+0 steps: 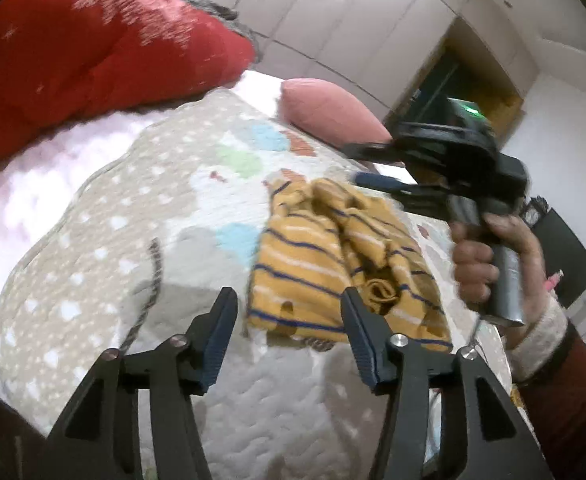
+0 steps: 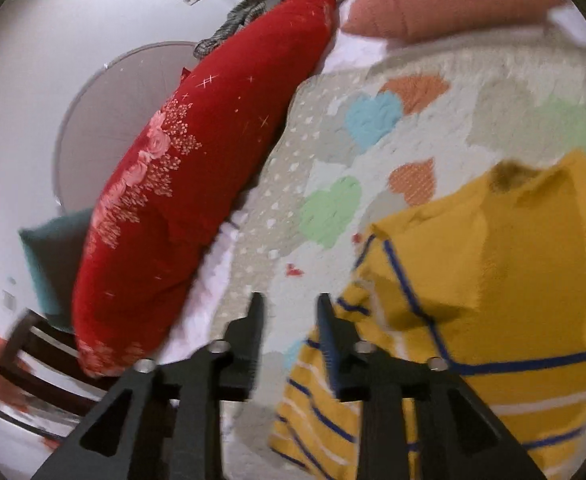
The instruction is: Fold small clothes
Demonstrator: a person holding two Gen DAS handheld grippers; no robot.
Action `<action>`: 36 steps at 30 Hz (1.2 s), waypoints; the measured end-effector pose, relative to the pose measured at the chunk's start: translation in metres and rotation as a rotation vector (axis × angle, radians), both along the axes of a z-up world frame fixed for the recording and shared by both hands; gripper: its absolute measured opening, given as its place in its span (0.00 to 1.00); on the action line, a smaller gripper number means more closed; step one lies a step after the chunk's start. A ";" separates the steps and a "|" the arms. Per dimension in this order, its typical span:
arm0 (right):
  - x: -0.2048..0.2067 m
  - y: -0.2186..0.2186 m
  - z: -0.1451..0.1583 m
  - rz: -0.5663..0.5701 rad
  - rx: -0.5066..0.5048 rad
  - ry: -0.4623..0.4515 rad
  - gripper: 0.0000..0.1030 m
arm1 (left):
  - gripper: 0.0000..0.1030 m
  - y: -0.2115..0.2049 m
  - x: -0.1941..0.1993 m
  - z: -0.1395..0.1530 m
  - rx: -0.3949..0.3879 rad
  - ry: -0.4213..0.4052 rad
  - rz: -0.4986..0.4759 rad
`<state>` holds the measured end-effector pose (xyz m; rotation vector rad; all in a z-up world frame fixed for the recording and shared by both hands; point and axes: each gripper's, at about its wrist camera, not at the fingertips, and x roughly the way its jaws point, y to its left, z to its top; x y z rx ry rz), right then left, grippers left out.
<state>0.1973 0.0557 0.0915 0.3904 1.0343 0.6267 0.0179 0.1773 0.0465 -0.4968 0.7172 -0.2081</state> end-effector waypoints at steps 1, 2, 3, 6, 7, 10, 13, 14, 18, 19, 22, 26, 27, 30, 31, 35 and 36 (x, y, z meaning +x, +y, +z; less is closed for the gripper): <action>-0.005 -0.001 0.005 -0.004 -0.054 -0.021 0.55 | 0.52 -0.001 -0.002 -0.002 -0.006 0.004 0.000; -0.011 -0.002 0.008 -0.003 -0.116 -0.039 0.60 | 0.53 -0.001 -0.003 -0.005 -0.014 0.010 0.000; -0.016 -0.002 0.010 0.004 -0.169 -0.055 0.65 | 0.53 -0.003 -0.004 -0.009 -0.028 0.018 -0.003; -0.033 0.009 0.002 0.058 -0.326 -0.075 0.70 | 0.54 -0.005 -0.018 -0.015 -0.051 0.036 -0.024; -0.040 0.016 -0.007 0.082 -0.384 -0.069 0.70 | 0.54 -0.008 -0.022 -0.015 -0.047 0.038 -0.031; -0.052 0.030 -0.031 0.063 -0.590 -0.112 0.68 | 0.54 -0.013 -0.030 -0.017 -0.026 0.038 -0.045; -0.051 0.021 -0.045 0.005 -0.658 -0.114 0.23 | 0.55 -0.010 -0.043 -0.017 -0.013 0.034 -0.038; -0.050 0.013 -0.044 -0.011 -0.607 -0.098 0.19 | 0.55 -0.009 -0.045 -0.017 -0.017 0.033 -0.035; -0.045 -0.013 -0.025 -0.093 -0.405 -0.042 0.11 | 0.55 0.005 -0.050 -0.020 -0.051 0.040 -0.011; -0.041 -0.017 -0.015 -0.121 -0.331 -0.037 0.11 | 0.55 0.009 -0.050 -0.021 -0.060 0.041 -0.004; -0.032 -0.018 -0.001 -0.162 -0.226 -0.031 0.10 | 0.56 0.016 -0.053 -0.020 -0.074 0.035 0.010; -0.012 0.010 -0.011 -0.158 -0.108 0.027 0.02 | 0.57 0.023 -0.060 -0.020 -0.071 0.037 0.030; -0.011 0.020 -0.016 -0.149 -0.098 0.036 0.02 | 0.57 0.025 -0.062 -0.021 -0.068 0.042 0.039; -0.009 0.050 -0.027 -0.110 -0.125 0.032 0.03 | 0.58 0.031 -0.067 -0.022 -0.062 0.053 0.057; -0.012 0.056 -0.025 -0.095 -0.140 0.017 0.03 | 0.58 0.032 -0.068 -0.021 -0.059 0.054 0.060; -0.038 0.040 0.003 -0.088 -0.206 -0.108 0.14 | 0.66 0.032 -0.067 -0.018 -0.053 0.047 0.054; -0.045 0.030 0.009 -0.096 -0.213 -0.131 0.34 | 0.67 0.028 -0.063 -0.018 -0.062 0.048 0.039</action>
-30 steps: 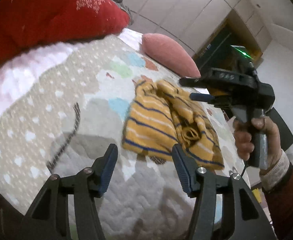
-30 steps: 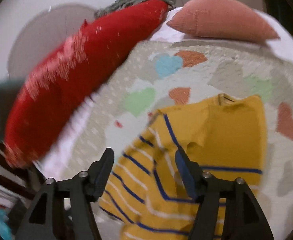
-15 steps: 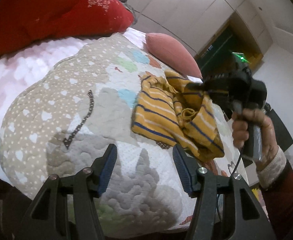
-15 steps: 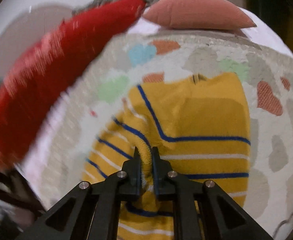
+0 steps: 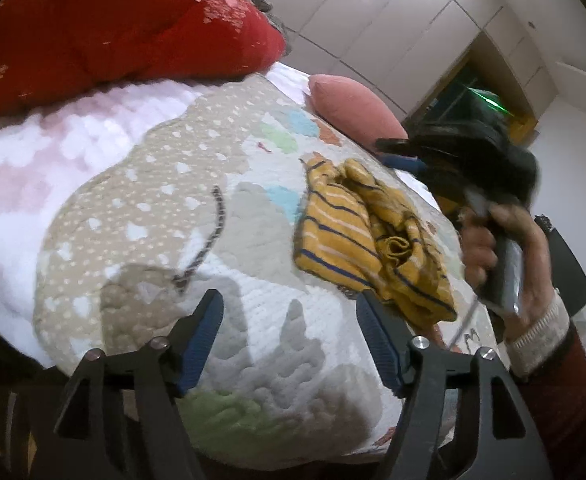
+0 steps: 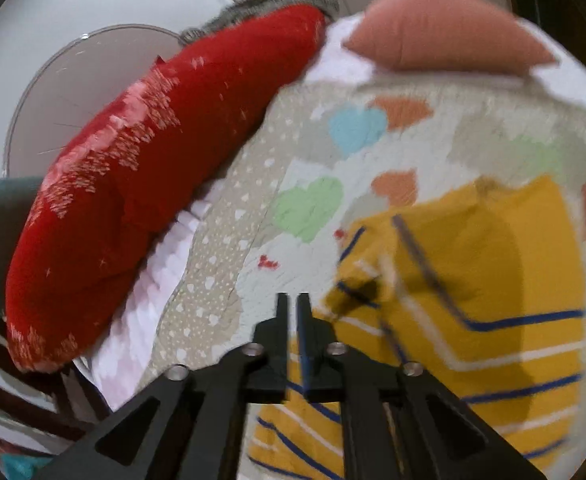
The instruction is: Fold small clothes
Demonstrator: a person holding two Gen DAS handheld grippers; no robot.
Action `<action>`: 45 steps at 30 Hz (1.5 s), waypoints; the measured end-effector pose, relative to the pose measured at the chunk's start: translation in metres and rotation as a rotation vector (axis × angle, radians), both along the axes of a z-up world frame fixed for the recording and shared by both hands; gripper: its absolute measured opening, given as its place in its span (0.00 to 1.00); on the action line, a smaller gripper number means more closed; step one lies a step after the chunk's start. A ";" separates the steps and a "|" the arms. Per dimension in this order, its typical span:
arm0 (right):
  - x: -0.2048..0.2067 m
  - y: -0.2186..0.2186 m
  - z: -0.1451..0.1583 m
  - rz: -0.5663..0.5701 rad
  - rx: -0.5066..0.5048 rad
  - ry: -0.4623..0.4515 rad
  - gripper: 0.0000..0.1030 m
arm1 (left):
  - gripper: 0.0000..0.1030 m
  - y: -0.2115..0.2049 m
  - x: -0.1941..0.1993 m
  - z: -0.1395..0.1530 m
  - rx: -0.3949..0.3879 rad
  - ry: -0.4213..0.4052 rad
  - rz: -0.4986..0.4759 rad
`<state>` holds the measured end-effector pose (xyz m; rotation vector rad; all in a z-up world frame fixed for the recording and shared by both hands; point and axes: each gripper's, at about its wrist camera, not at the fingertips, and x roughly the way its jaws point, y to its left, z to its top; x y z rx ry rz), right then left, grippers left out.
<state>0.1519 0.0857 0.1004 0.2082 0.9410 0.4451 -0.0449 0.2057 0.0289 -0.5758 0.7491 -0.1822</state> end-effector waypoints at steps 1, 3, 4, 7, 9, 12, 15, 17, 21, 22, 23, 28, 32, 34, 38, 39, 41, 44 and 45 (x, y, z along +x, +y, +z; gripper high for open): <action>-0.011 -0.018 0.008 -0.016 -0.014 -0.033 0.54 | 0.67 -0.004 0.005 0.001 -0.006 0.001 -0.015; -0.026 -0.043 0.014 -0.038 -0.030 -0.061 0.62 | 0.68 -0.019 0.020 0.005 -0.018 -0.001 -0.066; -0.035 -0.063 0.013 -0.053 -0.046 -0.059 0.62 | 0.68 -0.027 0.027 0.009 -0.021 -0.005 -0.095; -0.049 -0.104 0.002 -0.091 -0.062 -0.025 0.63 | 0.74 -0.056 0.055 0.024 -0.008 -0.039 -0.186; -0.053 -0.127 -0.008 -0.124 -0.049 -0.003 0.64 | 0.77 -0.074 0.079 0.033 0.003 -0.056 -0.233; -0.055 -0.163 -0.027 -0.177 0.044 0.046 0.65 | 0.84 -0.100 0.121 0.033 0.031 -0.032 -0.294; -0.050 -0.184 -0.047 -0.200 0.141 0.080 0.66 | 0.84 -0.130 0.165 0.023 0.050 0.037 -0.386; -0.043 -0.191 -0.061 -0.195 0.205 0.106 0.66 | 0.82 -0.148 0.192 0.006 0.049 0.126 -0.430; -0.031 -0.194 -0.087 -0.170 0.334 0.176 0.66 | 0.19 -0.144 0.216 -0.019 -0.055 0.236 -0.402; -0.030 -0.194 -0.090 -0.163 0.356 0.188 0.66 | 0.16 -0.138 0.215 -0.016 -0.084 0.228 -0.391; -0.031 -0.193 -0.088 -0.156 0.368 0.182 0.66 | 0.16 -0.133 0.211 -0.005 -0.082 0.203 -0.383; -0.033 -0.179 -0.069 -0.086 0.426 0.148 0.66 | 0.16 -0.113 0.199 0.054 0.001 0.081 -0.359; -0.031 -0.158 -0.064 -0.060 0.371 0.111 0.67 | 0.25 -0.091 0.203 0.033 0.130 0.135 -0.265; -0.030 -0.147 -0.072 -0.084 0.251 0.109 0.72 | 0.41 -0.081 0.204 -0.004 0.162 0.238 -0.226; -0.032 -0.141 -0.098 -0.082 0.214 0.165 0.78 | 0.64 -0.058 0.189 -0.035 0.039 0.216 -0.171; -0.033 -0.143 -0.099 -0.083 0.228 0.165 0.78 | 0.64 -0.055 0.185 -0.034 0.024 0.207 -0.176; -0.035 -0.147 -0.094 -0.075 0.215 0.164 0.78 | 0.70 -0.052 0.178 -0.031 0.029 0.195 -0.173; -0.042 -0.148 -0.064 -0.102 0.096 0.054 0.78 | 0.80 -0.052 0.163 -0.027 0.098 0.173 -0.130; -0.042 -0.146 -0.056 -0.113 0.069 0.021 0.78 | 0.80 -0.051 0.158 -0.028 0.095 0.167 -0.122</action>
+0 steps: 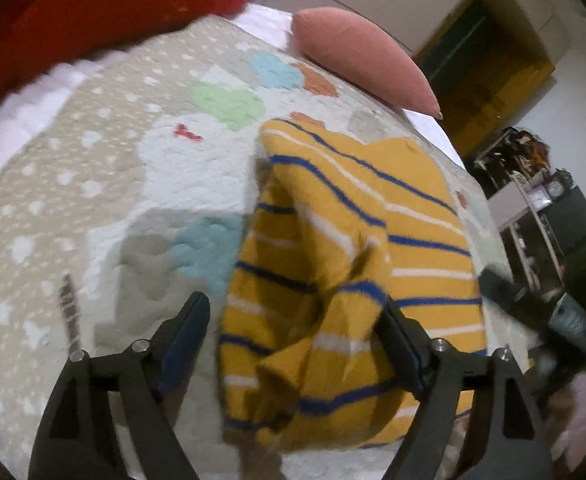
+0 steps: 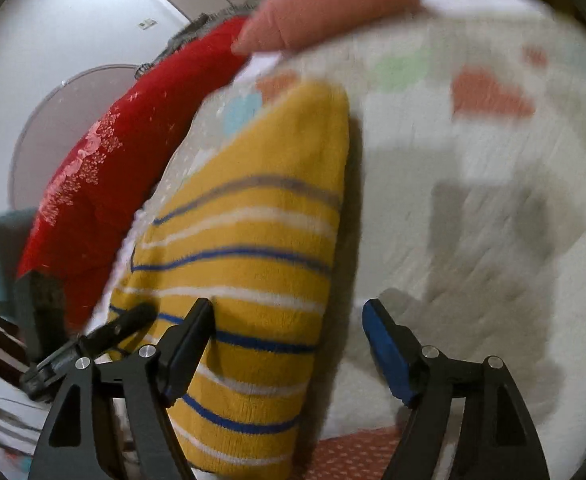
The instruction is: Fold small clothes
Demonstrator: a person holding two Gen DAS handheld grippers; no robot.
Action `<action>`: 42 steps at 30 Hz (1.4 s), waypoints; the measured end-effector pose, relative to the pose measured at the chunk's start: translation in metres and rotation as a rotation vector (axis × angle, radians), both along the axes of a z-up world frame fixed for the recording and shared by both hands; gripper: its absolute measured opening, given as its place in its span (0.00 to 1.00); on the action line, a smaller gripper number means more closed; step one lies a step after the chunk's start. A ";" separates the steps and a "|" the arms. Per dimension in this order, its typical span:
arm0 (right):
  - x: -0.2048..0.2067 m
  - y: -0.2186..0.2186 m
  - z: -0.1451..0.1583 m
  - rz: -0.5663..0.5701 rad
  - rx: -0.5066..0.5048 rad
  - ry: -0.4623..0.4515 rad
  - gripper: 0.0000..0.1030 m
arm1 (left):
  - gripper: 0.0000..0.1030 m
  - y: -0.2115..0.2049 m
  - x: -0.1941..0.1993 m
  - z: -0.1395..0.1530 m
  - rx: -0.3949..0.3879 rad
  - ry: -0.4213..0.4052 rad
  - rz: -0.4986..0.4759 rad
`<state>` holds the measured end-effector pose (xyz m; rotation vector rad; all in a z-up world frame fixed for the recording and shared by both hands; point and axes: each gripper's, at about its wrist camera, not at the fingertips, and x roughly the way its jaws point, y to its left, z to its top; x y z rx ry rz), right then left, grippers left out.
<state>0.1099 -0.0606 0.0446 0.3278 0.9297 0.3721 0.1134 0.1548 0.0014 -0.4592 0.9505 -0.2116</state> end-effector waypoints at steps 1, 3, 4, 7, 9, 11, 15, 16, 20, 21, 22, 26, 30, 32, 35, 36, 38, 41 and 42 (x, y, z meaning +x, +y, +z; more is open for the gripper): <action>-0.002 0.002 0.011 -0.013 -0.024 -0.036 0.78 | 0.80 0.002 -0.005 -0.001 -0.011 -0.004 0.009; 0.003 0.006 0.033 -0.012 -0.041 -0.097 0.76 | 0.80 0.003 -0.018 0.001 -0.012 -0.025 0.034; 0.007 0.014 0.041 0.004 -0.042 -0.114 0.71 | 0.80 0.004 -0.024 0.001 -0.005 -0.038 0.043; 0.031 0.055 0.047 0.138 -0.037 -0.077 0.50 | 0.80 0.008 -0.050 0.007 0.019 -0.077 0.076; 0.051 0.093 0.037 0.229 -0.047 -0.023 0.49 | 0.80 0.012 -0.067 0.010 0.010 -0.086 0.093; 0.073 0.138 0.016 0.311 -0.134 0.038 0.49 | 0.80 0.016 -0.080 0.013 0.007 -0.088 0.108; 0.096 0.186 -0.010 0.328 -0.289 0.063 0.62 | 0.80 0.025 -0.093 0.017 0.039 -0.076 0.140; 0.097 0.194 -0.010 0.343 -0.320 0.053 0.73 | 0.80 0.027 -0.094 0.018 0.045 -0.075 0.148; 0.076 0.196 0.008 0.375 -0.372 -0.027 0.75 | 0.80 0.040 -0.105 0.020 0.043 -0.079 0.190; 0.068 0.190 0.016 0.377 -0.351 -0.048 0.74 | 0.80 0.044 -0.110 0.021 0.038 -0.082 0.201; 0.057 0.179 0.026 0.365 -0.327 -0.070 0.73 | 0.80 0.046 -0.113 0.022 0.039 -0.083 0.206; 0.016 0.136 0.053 0.282 -0.270 -0.136 0.66 | 0.80 0.048 -0.122 0.024 0.041 -0.088 0.217; -0.026 0.091 0.042 0.189 -0.196 -0.128 0.57 | 0.80 0.044 -0.131 0.029 0.050 -0.096 0.211; -0.039 0.069 0.017 0.155 -0.169 -0.052 0.57 | 0.80 0.039 -0.134 0.032 0.068 -0.101 0.204; -0.048 0.050 -0.008 0.124 -0.179 0.011 0.54 | 0.80 0.029 -0.140 0.039 0.081 -0.118 0.184; -0.052 0.046 -0.005 0.110 -0.170 -0.001 0.54 | 0.80 0.025 -0.144 0.043 0.093 -0.136 0.181; -0.057 0.040 0.008 0.084 -0.112 -0.021 0.55 | 0.80 0.019 -0.151 0.051 0.123 -0.170 0.174; -0.065 0.034 0.022 0.042 -0.057 -0.058 0.57 | 0.83 0.005 -0.164 0.067 0.206 -0.255 0.174; -0.067 0.032 0.023 0.030 -0.036 -0.064 0.59 | 0.85 0.000 -0.168 0.073 0.242 -0.291 0.186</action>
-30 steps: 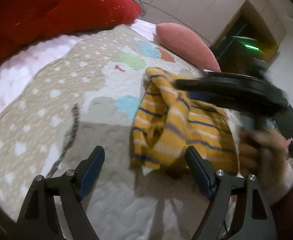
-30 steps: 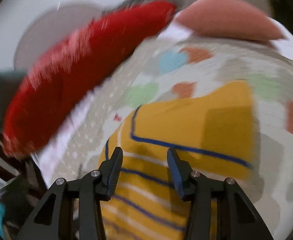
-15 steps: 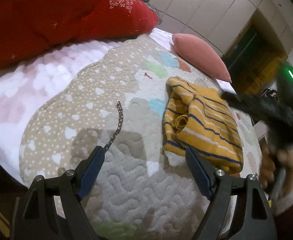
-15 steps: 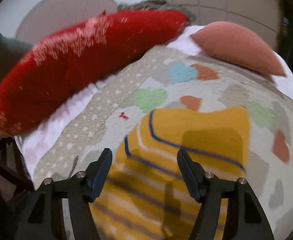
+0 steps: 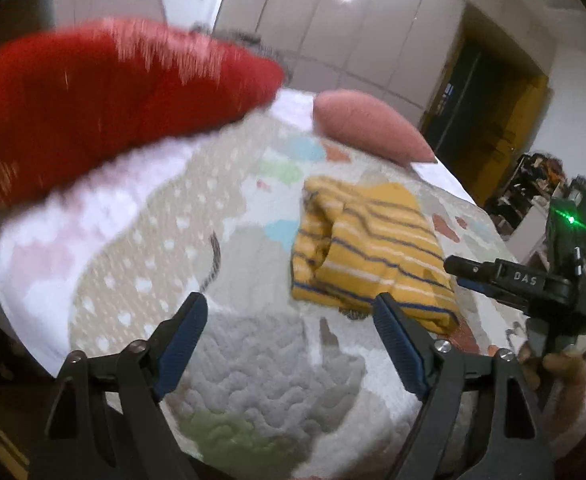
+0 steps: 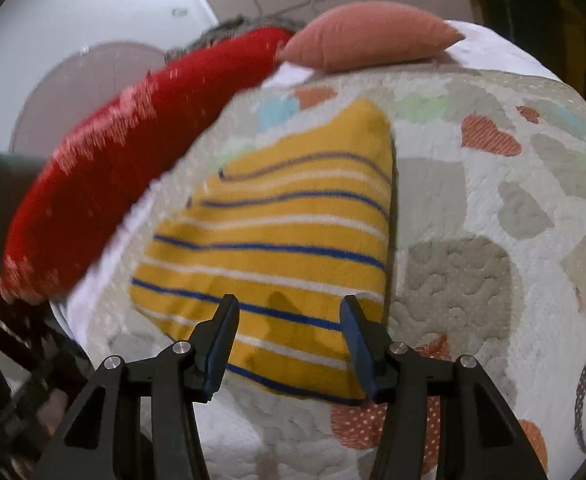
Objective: Fold small clothes
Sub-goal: 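Release the folded sweater and raise the right tool away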
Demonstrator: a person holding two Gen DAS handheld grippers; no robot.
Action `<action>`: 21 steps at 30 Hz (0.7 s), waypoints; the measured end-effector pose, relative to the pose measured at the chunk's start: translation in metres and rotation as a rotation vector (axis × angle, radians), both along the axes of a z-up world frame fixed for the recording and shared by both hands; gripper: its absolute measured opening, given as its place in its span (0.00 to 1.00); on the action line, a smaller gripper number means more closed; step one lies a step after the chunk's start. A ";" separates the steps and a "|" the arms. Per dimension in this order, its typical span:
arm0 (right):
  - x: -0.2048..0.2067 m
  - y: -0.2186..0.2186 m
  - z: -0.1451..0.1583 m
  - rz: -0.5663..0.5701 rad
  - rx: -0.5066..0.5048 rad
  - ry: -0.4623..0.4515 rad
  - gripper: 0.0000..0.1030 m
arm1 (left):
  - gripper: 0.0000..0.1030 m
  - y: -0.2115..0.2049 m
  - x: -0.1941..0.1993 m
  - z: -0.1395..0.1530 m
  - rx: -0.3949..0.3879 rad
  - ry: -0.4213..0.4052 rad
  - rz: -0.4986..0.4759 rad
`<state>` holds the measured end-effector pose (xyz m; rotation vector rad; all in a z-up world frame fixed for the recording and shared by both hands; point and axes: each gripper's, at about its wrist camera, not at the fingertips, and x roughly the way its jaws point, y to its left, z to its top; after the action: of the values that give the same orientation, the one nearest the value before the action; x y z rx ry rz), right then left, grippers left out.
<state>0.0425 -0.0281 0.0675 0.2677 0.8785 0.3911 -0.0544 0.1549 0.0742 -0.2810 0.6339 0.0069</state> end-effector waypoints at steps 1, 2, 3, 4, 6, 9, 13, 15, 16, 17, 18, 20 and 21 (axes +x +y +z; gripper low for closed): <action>-0.004 -0.003 -0.001 -0.011 0.030 -0.003 0.61 | 0.91 -0.005 -0.005 0.006 0.035 -0.038 0.015; -0.008 -0.006 -0.003 -0.022 0.061 -0.001 0.61 | 0.98 -0.008 -0.009 0.011 0.058 -0.067 0.024; -0.011 -0.007 -0.005 -0.031 0.077 0.000 0.62 | 1.00 -0.013 -0.016 0.018 0.089 -0.110 0.032; -0.018 -0.012 -0.008 -0.047 0.088 0.003 0.62 | 1.00 -0.019 -0.022 0.024 0.117 -0.143 0.041; -0.027 -0.019 -0.013 -0.073 0.081 0.001 0.62 | 1.00 -0.029 -0.026 0.031 0.147 -0.158 0.043; -0.042 -0.033 -0.016 -0.116 0.044 -0.015 0.64 | 1.00 -0.040 -0.028 0.035 0.119 -0.162 0.001; -0.061 -0.052 -0.015 -0.160 0.027 -0.041 0.68 | 1.00 -0.050 -0.030 0.039 0.101 -0.180 0.033; -0.071 -0.060 -0.012 -0.180 0.020 -0.056 0.70 | 1.00 -0.054 -0.033 0.044 0.119 -0.193 0.072; -0.078 -0.065 -0.010 -0.189 0.018 -0.068 0.70 | 1.00 -0.056 -0.036 0.046 0.130 -0.198 0.092; -0.082 -0.067 -0.009 -0.194 0.018 -0.075 0.71 | 1.00 -0.058 -0.040 0.049 0.141 -0.204 0.110; -0.086 -0.069 -0.008 -0.199 0.017 -0.081 0.72 | 1.00 -0.060 -0.044 0.053 0.151 -0.214 0.125; -0.095 -0.074 -0.006 -0.208 0.021 -0.093 0.72 | 1.00 -0.061 -0.051 0.058 0.155 -0.231 0.128; -0.099 -0.075 -0.006 -0.209 0.024 -0.096 0.73 | 1.00 -0.061 -0.056 0.062 0.153 -0.247 0.129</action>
<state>-0.0566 -0.1033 0.0613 0.3565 0.7438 0.2185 -0.1104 0.0940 0.1362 -0.1705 0.3664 0.1425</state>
